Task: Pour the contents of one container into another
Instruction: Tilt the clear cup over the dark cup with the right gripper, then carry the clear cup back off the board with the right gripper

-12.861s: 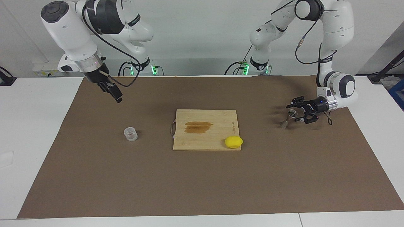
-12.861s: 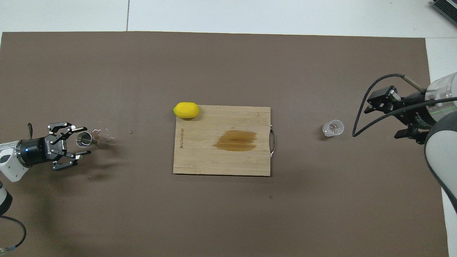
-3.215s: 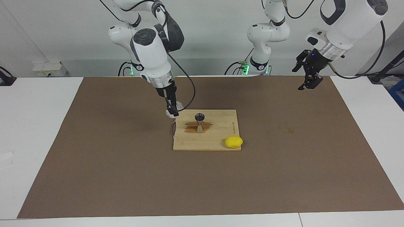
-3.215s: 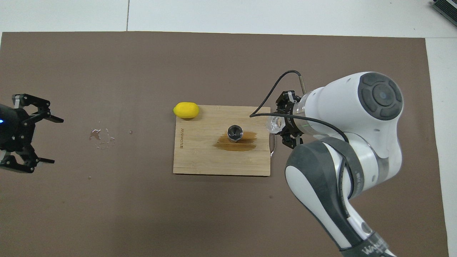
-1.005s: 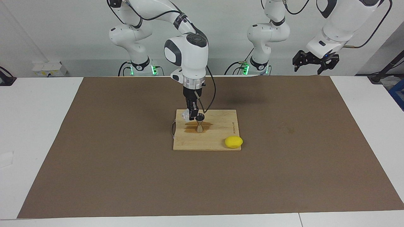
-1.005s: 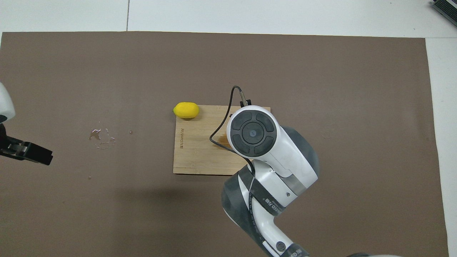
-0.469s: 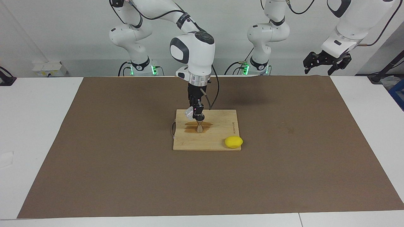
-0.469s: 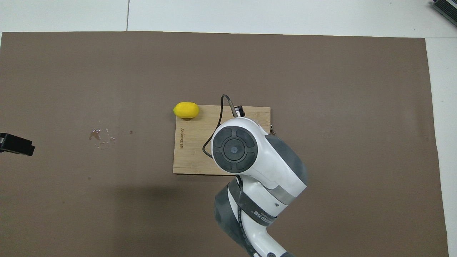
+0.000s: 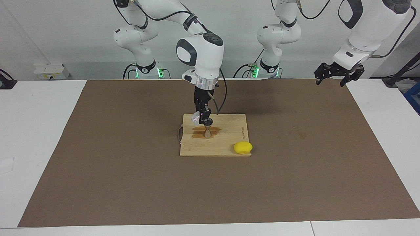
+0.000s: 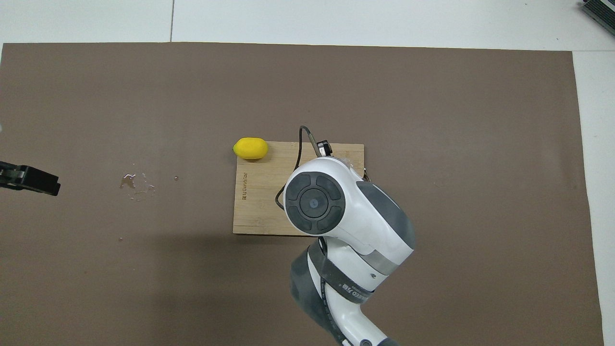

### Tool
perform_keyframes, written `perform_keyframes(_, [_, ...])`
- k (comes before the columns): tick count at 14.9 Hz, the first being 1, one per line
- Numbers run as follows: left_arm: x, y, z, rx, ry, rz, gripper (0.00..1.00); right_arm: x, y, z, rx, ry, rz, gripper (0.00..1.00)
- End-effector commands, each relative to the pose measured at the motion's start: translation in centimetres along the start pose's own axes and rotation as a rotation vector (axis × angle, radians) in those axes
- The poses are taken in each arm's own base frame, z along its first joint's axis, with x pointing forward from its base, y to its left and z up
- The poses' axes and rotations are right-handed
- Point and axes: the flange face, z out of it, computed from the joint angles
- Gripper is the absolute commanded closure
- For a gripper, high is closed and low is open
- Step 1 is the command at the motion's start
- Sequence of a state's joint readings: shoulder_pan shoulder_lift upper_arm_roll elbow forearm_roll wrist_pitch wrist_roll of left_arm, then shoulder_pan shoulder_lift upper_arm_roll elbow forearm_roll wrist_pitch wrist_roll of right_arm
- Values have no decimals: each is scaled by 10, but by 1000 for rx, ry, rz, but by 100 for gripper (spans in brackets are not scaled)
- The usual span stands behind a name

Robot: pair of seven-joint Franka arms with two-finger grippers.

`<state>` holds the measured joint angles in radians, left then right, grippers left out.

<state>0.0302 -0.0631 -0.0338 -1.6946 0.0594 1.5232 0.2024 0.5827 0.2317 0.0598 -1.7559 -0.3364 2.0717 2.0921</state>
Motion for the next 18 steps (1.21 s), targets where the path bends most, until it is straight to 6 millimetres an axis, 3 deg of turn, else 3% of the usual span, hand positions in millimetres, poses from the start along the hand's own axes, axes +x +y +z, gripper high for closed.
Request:
perform_keyframes(1, [6,-2,0,18,19,-4,0,7,2,-5,10,22,23,100])
perform_keyframes(10, [1,-6,14,17,0,-43,0,34,-12,-10,-72,-146,184,100])
perform_keyframes(15, [2,-3,14,18,4,-81,0,57,-18,1,-139,-268,299,100])
perform_keyframes(18, [4,2,13,18,6,-72,0,80,-20,12,-185,-366,335,100])
